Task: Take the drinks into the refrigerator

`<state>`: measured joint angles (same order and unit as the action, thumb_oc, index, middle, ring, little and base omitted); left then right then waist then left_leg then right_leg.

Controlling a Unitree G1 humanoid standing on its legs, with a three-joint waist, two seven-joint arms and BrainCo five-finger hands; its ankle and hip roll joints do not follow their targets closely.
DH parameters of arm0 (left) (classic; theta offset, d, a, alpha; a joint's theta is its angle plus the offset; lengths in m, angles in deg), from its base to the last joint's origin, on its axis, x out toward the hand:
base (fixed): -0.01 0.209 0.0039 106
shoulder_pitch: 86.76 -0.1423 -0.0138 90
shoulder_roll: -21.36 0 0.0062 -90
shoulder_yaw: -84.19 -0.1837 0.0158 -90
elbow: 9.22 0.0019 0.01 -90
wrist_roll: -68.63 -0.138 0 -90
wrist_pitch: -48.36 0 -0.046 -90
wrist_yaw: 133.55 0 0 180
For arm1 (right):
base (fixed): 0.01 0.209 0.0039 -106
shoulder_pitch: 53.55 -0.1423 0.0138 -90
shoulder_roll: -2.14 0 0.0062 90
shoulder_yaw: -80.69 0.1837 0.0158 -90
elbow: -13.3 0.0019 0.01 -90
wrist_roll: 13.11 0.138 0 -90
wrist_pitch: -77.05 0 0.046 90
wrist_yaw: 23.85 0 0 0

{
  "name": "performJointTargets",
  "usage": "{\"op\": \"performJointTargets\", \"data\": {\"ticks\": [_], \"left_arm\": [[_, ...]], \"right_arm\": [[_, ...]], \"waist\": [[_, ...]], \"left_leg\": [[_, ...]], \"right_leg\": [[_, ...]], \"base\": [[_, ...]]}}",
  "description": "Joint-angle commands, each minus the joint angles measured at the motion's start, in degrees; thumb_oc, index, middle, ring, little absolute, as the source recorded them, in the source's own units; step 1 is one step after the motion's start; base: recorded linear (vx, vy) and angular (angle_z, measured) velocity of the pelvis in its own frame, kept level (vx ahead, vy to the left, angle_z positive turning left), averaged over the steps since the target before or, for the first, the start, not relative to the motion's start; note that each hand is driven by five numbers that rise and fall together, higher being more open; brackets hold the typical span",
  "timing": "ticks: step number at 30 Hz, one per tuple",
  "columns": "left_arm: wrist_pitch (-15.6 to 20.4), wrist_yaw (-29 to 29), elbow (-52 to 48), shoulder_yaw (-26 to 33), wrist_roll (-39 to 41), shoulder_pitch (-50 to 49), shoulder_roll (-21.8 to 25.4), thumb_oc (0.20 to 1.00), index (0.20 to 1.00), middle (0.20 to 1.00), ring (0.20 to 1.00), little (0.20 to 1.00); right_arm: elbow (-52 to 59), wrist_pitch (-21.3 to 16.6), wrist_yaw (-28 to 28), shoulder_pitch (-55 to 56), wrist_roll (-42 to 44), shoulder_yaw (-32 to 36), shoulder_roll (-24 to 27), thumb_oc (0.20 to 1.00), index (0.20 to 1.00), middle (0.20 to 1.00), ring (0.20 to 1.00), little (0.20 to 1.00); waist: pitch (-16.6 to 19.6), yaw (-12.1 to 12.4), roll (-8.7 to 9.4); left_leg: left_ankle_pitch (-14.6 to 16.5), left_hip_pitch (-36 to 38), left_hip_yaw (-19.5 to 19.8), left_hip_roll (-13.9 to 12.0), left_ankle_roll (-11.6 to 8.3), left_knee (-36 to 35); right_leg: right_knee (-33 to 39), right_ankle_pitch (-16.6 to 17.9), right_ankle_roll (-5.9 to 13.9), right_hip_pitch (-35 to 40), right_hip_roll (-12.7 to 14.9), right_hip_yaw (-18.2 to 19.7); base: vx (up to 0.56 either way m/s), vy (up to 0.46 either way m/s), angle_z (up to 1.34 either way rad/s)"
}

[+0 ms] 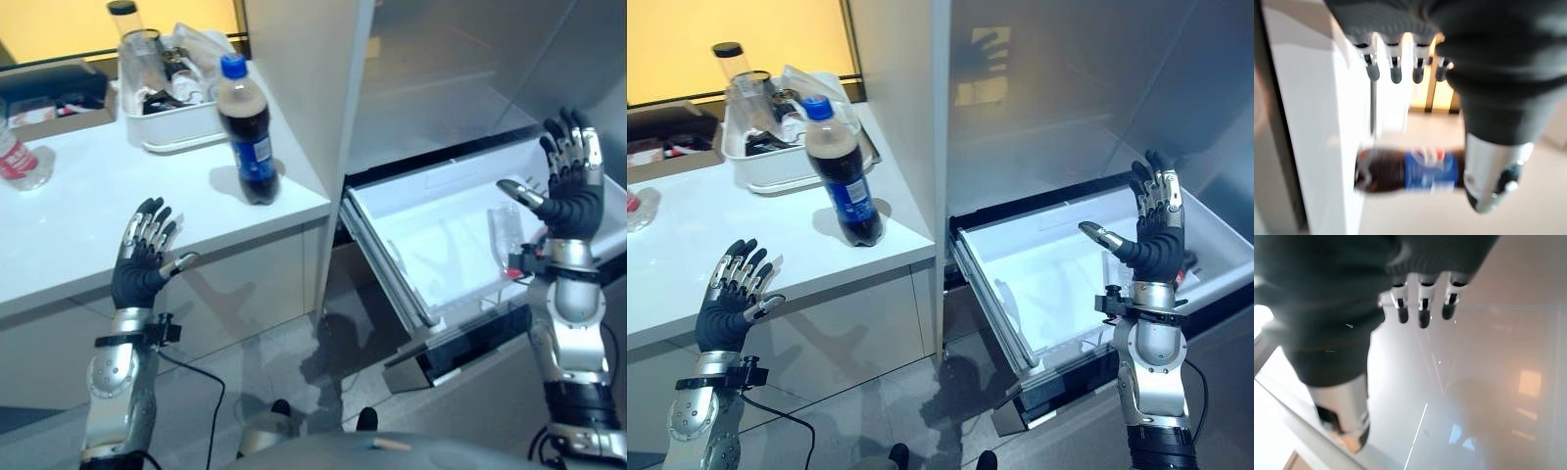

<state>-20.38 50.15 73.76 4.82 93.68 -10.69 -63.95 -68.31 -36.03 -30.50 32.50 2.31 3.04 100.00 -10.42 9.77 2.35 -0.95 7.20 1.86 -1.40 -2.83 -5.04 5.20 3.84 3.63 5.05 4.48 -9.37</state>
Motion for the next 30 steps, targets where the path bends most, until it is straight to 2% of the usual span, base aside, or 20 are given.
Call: {"op": "performJointTargets", "data": {"ticks": [1, 4, 11, 17, 25, 30], "left_arm": [[3.1, -2.5, -1.0, 3.2, -2.6, 2.6, 1.0, 1.0, 1.0, 1.0, 1.0, 1.0], [2.9, -2.0, -0.9, 2.9, -0.8, 3.0, 0.4, 1.0, 1.0, 1.0, 1.0, 1.0], [2.6, -6.9, 1.2, 2.8, -6.5, 5.0, 1.0, 1.0, 1.0, 1.0, 1.0, 1.0], [2.6, -8.1, 2.4, 2.5, -8.3, 6.3, 1.9, 1.0, 1.0, 1.0, 1.0, 1.0], [1.7, -10.4, 4.8, 1.9, -11.5, 11.2, 5.5, 1.0, 1.0, 1.0, 1.0, 1.0], [1.0, -10.0, 6.1, 1.5, -11.6, 15.8, 9.9, 1.0, 1.0, 1.0, 1.0, 1.0]], "right_arm": [[1.2, -2.2, -0.7, -5.4, 1.7, 0.5, 1.7, 1.0, 1.0, 1.0, 1.0, 1.0], [1.3, -1.9, -0.7, -5.3, 1.7, 0.3, 1.6, 1.0, 1.0, 1.0, 1.0, 1.0], [0.5, -1.4, -0.7, -5.2, 1.4, -0.5, 1.3, 1.0, 1.0, 1.0, 1.0, 1.0], [0.2, -1.0, -0.5, -5.4, 1.3, -1.3, 1.2, 1.0, 1.0, 1.0, 1.0, 1.0], [-1.0, -0.1, 0.6, -5.8, 1.8, -2.7, 1.4, 1.0, 1.0, 1.0, 1.0, 1.0], [-1.5, 0.9, 1.8, -7.0, 3.2, -3.9, 1.9, 1.0, 1.0, 1.0, 1.0, 1.0]], "waist": [[0.0, 0.2, 1.19], [0.0, 0.0, 1.17], [-0.1, -1.0, 0.92], [0.2, -1.4, 0.68], [0.7, -2.6, 0.32], [1.2, -3.6, 0.13]], "left_leg": [[3.2, -0.1, 3.7, 1.8, 2.09, 0.5], [3.3, 0.0, 3.6, 1.8, 2.15, 0.5], [3.6, 0.4, 2.0, 1.6, 2.33, 0.6], [4.0, 1.0, 0.5, 1.5, 2.32, 0.5], [4.4, 2.3, -1.2, 1.2, 2.14, 0.2], [4.7, 3.1, -2.0, 1.1, 1.98, 0.1]], "right_leg": [[-7.4, -4.9, 1.72, 0.0, 1.3, 0.1], [-7.5, -5.0, 1.74, -0.2, 1.3, 0.2], [-7.7, -4.9, 1.9, -0.6, 1.3, 1.5], [-7.2, -4.8, 2.02, -0.4, 1.1, 2.9], [-6.7, -4.8, 2.03, 0.0, 0.6, 4.5], [-6.4, -4.7, 2.11, 0.5, 0.3, 5.2]], "base": [[0.01, 0.001, 0.15], [0.0, 0.003, 0.06], [0.0, 0.0, 0.0], [0.02, 0.018, -0.17], [0.01, 0.012, -0.13], [0.0, 0.011, -0.13]]}}
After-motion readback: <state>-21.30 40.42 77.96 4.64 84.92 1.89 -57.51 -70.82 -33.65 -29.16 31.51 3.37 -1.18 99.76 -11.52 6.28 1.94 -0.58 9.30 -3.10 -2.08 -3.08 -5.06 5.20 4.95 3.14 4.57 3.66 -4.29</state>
